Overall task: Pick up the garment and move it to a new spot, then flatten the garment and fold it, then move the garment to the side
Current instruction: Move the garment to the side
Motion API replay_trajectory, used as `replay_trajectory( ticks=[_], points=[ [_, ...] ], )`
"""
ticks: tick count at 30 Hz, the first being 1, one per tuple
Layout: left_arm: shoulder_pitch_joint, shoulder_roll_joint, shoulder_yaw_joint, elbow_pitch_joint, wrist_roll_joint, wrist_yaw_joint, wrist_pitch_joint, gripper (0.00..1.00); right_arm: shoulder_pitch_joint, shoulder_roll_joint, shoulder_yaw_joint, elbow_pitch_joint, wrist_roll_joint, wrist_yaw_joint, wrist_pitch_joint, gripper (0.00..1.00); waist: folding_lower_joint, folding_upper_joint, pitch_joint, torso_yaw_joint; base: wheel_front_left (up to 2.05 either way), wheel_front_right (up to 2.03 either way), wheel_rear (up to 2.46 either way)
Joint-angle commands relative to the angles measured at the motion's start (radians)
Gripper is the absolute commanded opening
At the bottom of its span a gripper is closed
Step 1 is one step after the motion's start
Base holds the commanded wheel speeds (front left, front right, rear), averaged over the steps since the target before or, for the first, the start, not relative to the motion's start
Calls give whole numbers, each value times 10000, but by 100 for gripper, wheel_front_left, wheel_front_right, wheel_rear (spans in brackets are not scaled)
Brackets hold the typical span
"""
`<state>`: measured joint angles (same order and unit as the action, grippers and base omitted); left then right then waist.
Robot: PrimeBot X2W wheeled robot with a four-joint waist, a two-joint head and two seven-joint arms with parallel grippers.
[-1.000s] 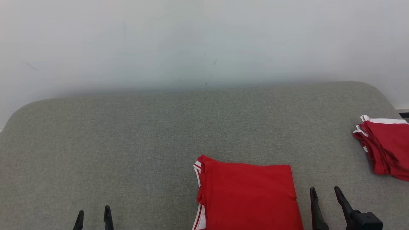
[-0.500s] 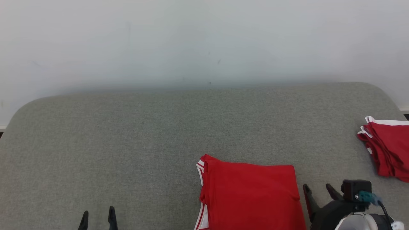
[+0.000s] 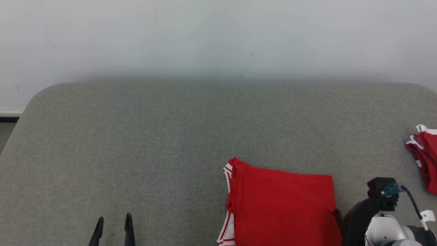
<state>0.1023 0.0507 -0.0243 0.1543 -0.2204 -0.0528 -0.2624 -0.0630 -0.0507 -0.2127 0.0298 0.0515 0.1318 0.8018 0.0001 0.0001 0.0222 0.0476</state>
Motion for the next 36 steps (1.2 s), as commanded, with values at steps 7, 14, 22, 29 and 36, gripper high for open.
replay_trajectory(
  ticks=[7, 14, 22, 29, 36],
  points=[
    [-333, -8, -70, 19, 46, -30, -29, 100, -309, 16, -208, 872, 88, -23, -110, 100, -1, -1, 678, 424, 0, 0, 0],
    [-423, -8, -67, 55, 55, -39, -29, 100, -282, 32, -20, 1772, 272, -23, 57, 100, -1, -1, 776, 412, 0, 0, 0],
    [-547, -7, -115, 11, -18, -12, -28, 100, -866, 37, 660, 1953, 157, -11, -3, 0, -1, -1, 877, 41, 0, 0, 0],
    [-797, -5, 8, -320, -35, 53, -29, 100, -2837, -791, 1759, 2268, -21, -11, 4, 0, -1, -1, 1313, -680, 0, 0, 0],
    [-1122, -7, 35, -723, 32, -20, -29, 100, -5144, -1706, 2166, 3014, 275, -13, 319, 0, -1, -1, 1769, -1674, 0, 0, 0]
  ],
)
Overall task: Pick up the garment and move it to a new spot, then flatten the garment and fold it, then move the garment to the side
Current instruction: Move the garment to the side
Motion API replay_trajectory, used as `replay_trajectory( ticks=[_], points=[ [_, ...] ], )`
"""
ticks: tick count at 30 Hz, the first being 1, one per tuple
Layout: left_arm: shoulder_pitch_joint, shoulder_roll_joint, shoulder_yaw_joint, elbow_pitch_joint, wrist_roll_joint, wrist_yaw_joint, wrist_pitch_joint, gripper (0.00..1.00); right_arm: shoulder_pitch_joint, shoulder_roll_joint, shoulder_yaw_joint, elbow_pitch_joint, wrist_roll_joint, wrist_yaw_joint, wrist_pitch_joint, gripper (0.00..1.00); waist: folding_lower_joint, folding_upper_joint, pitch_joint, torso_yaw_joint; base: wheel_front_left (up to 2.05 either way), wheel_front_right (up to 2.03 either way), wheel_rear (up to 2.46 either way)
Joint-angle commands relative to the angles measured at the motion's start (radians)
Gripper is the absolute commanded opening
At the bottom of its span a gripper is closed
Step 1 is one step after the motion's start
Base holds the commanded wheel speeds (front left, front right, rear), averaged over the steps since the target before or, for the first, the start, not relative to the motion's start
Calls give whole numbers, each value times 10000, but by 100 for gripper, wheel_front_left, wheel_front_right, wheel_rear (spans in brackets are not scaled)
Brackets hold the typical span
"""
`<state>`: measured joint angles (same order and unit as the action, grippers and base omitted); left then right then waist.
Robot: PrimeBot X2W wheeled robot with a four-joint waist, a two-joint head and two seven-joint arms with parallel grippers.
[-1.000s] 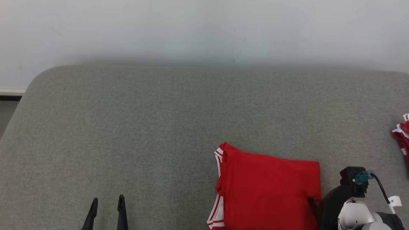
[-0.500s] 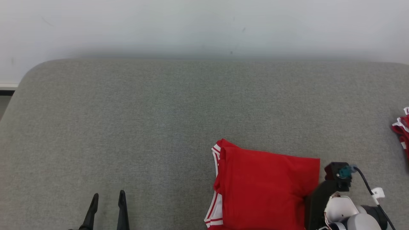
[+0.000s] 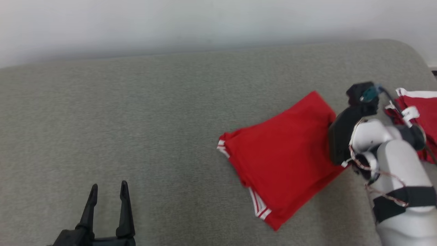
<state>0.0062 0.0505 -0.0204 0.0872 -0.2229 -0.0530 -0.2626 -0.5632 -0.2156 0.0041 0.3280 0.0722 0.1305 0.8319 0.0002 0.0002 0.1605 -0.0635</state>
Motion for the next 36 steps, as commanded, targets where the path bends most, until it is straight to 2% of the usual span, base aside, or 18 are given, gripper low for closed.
replay_trajectory(
  ticks=[1, 10, 15, 28, 36],
  points=[
    [-209, -5, -11, -81, 50, -30, -27, 100, -371, -164, -5, 134, 86, 2, 76, 0, -2, -2, 454, -695, 0, 0, 0],
    [-490, 0, 50, -53, 239, -164, -27, 100, -1900, -970, -141, 336, 5, 1, -10, 0, -2, -2, 991, -1889, 0, 0, 0],
    [-751, 1, 98, -21, 400, -307, -27, 100, -2502, -1319, -314, 378, -239, 1, 26, 0, -2, -2, 1352, -2258, 0, 0, 0],
    [-1187, 124, 165, -232, 920, -596, -26, 100, -3059, -2833, -1057, 559, -896, 1, -608, 0, -2, -2, 2232, -2128, 0, 0, 0],
    [-1192, 307, 174, -440, 1069, -678, -27, 100, -2842, -3173, -2539, 1296, -1797, 1, -1547, 0, -2, -2, 2725, -1969, 0, 0, 0]
  ],
)
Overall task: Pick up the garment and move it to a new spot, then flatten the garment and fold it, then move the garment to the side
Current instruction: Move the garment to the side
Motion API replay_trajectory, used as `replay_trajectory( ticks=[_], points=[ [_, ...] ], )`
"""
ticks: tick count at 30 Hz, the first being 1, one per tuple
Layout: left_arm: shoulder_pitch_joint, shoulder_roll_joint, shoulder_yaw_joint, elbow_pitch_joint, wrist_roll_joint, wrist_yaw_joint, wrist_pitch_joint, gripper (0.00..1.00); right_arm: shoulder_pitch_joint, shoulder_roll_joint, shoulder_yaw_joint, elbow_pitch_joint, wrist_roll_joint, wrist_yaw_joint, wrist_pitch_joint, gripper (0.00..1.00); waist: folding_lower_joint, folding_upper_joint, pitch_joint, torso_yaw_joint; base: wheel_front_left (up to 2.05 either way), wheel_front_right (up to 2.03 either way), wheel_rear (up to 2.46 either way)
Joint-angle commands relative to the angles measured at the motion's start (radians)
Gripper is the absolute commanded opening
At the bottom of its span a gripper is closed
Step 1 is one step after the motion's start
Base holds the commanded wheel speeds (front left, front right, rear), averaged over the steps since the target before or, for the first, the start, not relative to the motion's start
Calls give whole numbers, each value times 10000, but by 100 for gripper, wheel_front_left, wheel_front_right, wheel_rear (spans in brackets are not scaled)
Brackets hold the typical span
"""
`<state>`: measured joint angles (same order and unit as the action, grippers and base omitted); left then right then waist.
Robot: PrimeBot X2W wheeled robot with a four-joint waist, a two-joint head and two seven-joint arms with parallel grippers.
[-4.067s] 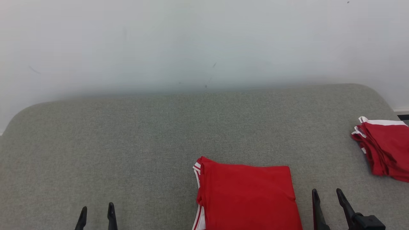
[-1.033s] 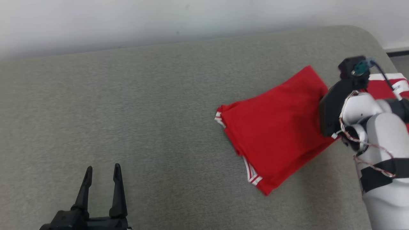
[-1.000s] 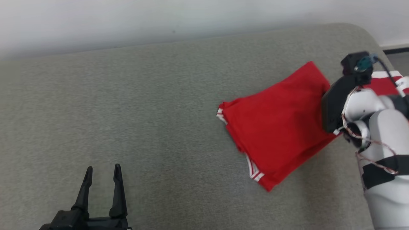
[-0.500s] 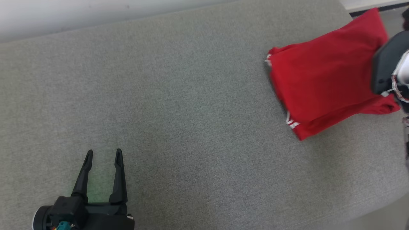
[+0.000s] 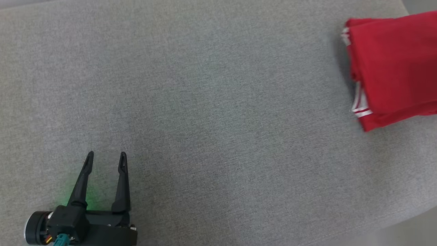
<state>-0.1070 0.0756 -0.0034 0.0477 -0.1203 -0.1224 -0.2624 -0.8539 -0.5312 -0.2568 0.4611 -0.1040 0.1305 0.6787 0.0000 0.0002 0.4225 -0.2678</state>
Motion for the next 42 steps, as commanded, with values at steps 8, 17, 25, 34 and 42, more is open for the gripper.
replay_trajectory(
  ticks=[8, 17, 25, 34, 42],
  points=[
    [89, 124, -33, -225, 188, -32, -29, 100, 434, 527, -1575, 234, -1564, 1, -1991, 100, 0, -2, 28, 209, 0, 0, 0],
    [388, -70, -11, -345, -112, -52, -29, 100, 920, 885, -438, -66, -1719, 1, -4516, 100, 0, -2, -1084, 208, 0, 0, 0],
    [842, -212, 58, -514, -557, 17, -29, 100, 2595, 1373, 925, -995, 14, 1, -6439, 100, 0, -2, -2249, 633, 0, 0, 0],
    [1370, -259, 52, -195, -1186, 459, -29, 100, 5372, 2527, 1744, -2664, 1838, -1, -7107, 100, 0, -2, -3324, 1381, 0, 0, 0],
    [1853, -256, -113, 50, -1327, 902, -28, 100, 7633, 3559, 1420, -3462, 1910, -1, -7708, 100, 0, -2, -4175, 2122, 0, 0, 0]
  ],
)
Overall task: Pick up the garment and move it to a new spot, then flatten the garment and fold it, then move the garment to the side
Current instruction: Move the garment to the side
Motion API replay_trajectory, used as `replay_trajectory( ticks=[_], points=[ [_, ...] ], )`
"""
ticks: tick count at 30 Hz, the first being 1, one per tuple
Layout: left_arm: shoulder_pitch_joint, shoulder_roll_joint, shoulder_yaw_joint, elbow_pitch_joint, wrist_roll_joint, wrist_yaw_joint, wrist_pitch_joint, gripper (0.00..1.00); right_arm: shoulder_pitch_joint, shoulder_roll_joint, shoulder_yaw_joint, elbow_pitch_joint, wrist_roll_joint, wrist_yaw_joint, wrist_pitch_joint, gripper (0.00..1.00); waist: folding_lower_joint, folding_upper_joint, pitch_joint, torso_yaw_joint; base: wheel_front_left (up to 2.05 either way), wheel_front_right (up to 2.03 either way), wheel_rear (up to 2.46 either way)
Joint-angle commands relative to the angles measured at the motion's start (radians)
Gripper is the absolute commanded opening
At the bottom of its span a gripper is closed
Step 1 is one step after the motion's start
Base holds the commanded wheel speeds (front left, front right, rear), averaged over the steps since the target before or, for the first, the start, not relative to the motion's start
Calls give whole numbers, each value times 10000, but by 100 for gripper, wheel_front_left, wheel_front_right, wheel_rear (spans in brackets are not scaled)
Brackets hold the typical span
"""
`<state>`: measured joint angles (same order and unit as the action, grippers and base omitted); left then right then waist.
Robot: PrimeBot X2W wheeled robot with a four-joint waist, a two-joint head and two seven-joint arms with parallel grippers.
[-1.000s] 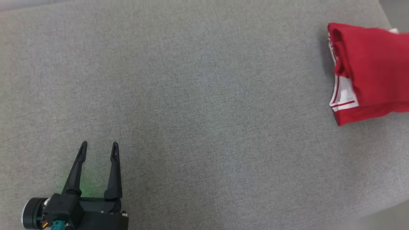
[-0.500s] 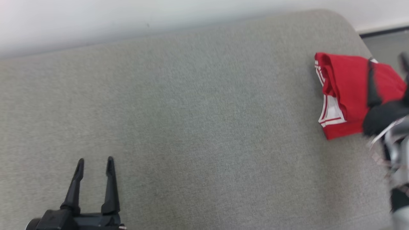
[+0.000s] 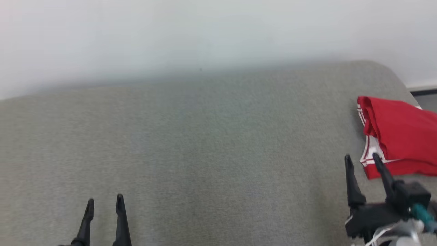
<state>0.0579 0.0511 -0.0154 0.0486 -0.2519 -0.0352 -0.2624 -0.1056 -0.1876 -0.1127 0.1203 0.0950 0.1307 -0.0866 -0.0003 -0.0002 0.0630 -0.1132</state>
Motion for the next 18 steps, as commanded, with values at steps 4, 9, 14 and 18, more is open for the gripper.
replay_trajectory(
  ticks=[4, 9, 14, 18],
  points=[
    [373, -11, 116, 188, -75, 287, -29, 100, 948, 902, -325, -376, -299, -1, -359, 100, 3, 2, -761, 685, 0, 0, 0],
    [563, -7, 346, 413, -126, 565, -29, 100, 1523, 1248, -170, 22, -455, -1, -663, 100, 3, 2, -943, 691, 0, 0, 0],
    [752, -8, 619, 704, 22, 532, -29, 100, 1722, 1341, 193, 349, -492, -1, -793, 100, 3, 2, -1091, 658, 0, 0, 0],
    [904, -8, 756, 924, 132, 448, -29, 100, 1769, 1384, 419, 424, -478, -1, -817, 100, 3, 2, -1162, 663, 0, 0, 0]
  ],
)
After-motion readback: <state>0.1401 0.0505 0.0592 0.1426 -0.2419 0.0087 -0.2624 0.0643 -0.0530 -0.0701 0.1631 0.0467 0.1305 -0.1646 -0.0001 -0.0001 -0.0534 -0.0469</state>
